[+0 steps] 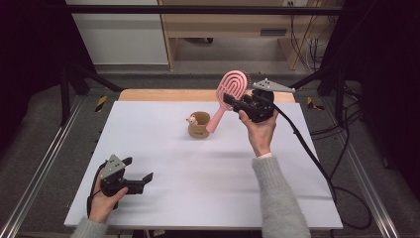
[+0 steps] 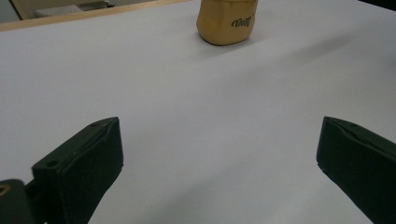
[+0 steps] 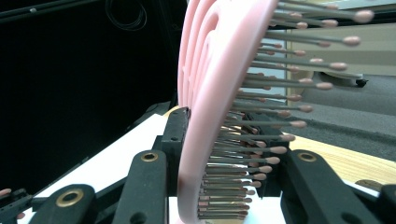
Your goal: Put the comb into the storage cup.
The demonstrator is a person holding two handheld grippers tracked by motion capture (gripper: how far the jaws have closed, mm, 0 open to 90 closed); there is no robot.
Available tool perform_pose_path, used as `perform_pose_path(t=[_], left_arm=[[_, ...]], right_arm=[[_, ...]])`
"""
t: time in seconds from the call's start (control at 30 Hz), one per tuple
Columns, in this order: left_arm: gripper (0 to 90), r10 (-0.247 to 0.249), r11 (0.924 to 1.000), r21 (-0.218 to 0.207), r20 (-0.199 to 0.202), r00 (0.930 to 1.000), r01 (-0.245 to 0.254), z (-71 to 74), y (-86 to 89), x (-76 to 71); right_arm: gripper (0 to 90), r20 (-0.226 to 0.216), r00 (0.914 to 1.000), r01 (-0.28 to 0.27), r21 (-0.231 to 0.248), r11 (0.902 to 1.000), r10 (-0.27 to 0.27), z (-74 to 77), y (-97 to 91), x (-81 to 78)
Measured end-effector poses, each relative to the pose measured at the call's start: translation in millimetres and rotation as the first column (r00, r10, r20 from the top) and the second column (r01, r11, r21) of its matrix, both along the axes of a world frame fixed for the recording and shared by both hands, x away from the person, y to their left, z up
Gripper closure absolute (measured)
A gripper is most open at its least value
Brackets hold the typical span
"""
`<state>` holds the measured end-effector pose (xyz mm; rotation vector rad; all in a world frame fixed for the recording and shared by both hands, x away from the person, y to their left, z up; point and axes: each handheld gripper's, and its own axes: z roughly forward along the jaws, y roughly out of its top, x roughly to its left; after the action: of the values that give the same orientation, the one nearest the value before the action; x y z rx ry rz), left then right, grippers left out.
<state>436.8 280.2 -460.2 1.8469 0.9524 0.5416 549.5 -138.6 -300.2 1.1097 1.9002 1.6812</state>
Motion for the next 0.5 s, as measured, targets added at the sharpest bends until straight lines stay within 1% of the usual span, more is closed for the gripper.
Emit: perform_pose_path(t=[0.5], left_arm=[[0.0, -0.006, 1.0, -0.001, -0.008, 1.0, 0.006, 0.1, 0.2, 0.4]], right_arm=[[63.5, -0.004, 0.9995, 0.031, -0.014, 0.9994, -0.031, 0.8, 11.3, 17.4]])
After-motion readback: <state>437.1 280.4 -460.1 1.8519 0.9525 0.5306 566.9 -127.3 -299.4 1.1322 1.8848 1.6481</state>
